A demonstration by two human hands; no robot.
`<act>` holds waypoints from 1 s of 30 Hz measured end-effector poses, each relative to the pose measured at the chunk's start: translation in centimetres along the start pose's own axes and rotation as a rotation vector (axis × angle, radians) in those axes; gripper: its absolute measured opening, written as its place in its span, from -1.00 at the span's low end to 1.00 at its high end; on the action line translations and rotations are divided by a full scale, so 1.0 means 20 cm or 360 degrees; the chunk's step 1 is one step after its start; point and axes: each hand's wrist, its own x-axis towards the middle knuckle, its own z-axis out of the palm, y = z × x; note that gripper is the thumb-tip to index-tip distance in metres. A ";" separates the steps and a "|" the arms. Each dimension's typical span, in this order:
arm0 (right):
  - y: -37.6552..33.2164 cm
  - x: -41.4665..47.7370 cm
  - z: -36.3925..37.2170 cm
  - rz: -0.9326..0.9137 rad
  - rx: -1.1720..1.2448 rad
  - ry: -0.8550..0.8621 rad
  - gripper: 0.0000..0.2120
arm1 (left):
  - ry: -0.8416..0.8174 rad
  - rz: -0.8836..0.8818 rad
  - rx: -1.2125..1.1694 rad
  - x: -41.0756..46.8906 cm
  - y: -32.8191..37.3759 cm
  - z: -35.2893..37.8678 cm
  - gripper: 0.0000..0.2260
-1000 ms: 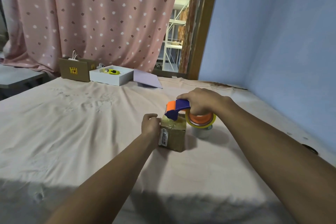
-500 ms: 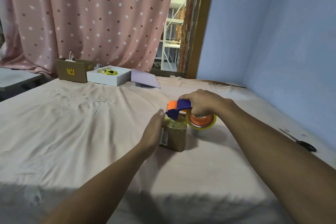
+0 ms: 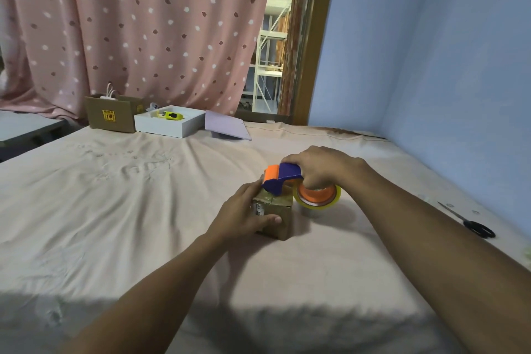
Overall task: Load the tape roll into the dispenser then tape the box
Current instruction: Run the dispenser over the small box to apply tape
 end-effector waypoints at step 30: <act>0.23 -0.35 0.25 0.0188 0.0051 0.0003 -0.35 | -0.0105 -0.0027 0.0292 0.00 0.03 -0.04 -0.21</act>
